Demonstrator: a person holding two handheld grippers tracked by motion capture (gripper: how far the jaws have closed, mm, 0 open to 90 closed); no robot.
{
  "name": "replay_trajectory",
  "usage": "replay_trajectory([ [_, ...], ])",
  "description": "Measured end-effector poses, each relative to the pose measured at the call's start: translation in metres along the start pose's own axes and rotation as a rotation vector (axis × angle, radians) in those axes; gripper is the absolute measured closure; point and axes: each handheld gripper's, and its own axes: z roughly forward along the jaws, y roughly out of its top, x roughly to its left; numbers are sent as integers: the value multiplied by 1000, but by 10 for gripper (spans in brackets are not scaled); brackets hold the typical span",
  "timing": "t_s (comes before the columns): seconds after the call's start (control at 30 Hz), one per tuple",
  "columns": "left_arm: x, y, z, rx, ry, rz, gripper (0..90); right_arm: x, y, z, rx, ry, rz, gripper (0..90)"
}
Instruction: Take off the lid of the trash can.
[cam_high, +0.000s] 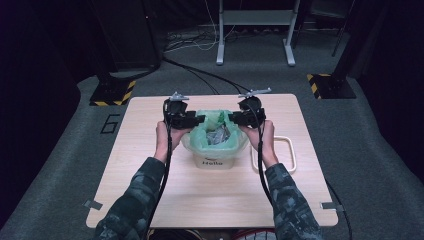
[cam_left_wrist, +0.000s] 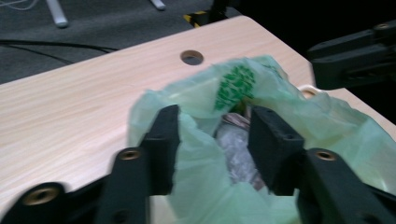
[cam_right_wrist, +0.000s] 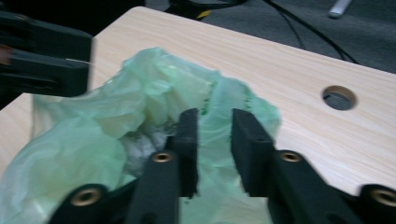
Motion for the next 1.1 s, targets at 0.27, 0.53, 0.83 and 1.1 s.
replay_trajectory([
  [0.27,20,-12,14,112,31,-77,308,-14,-9,15,68,-77,77,398],
  [0.53,18,-30,35,194,-1,-73,423,-19,-30,50,189,-55,103,371],
  [0.83,15,-31,28,145,43,-46,641,-16,-29,44,154,-49,67,563],
  [1.1,14,-27,21,103,84,-20,775,-16,-23,24,41,-62,51,806],
])
